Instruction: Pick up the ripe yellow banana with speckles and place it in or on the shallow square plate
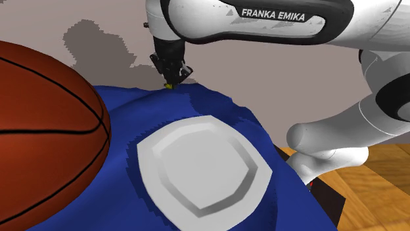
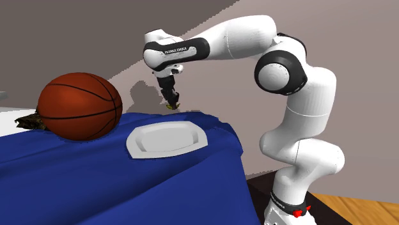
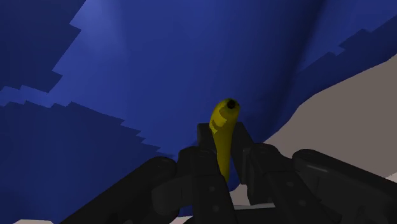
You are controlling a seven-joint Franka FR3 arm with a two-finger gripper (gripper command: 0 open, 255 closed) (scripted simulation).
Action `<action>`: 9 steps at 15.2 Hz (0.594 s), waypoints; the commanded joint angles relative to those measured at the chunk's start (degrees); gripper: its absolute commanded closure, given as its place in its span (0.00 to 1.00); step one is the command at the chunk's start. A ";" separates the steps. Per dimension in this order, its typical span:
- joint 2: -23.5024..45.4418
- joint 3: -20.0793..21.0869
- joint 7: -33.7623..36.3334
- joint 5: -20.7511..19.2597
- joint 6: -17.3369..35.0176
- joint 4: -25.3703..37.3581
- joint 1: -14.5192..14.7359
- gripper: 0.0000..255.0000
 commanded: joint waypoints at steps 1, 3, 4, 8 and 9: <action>-0.02 1.09 -0.37 0.01 -1.67 2.14 -1.64 1.00; -0.04 1.68 -0.66 0.03 -3.24 4.02 -2.65 1.00; -0.07 2.02 -0.81 0.06 -4.04 4.99 -3.23 1.00; -0.38 3.70 -1.55 0.36 -7.29 9.09 -6.01 1.00; 0.43 0.59 -0.01 -0.44 -7.27 7.58 -1.06 1.00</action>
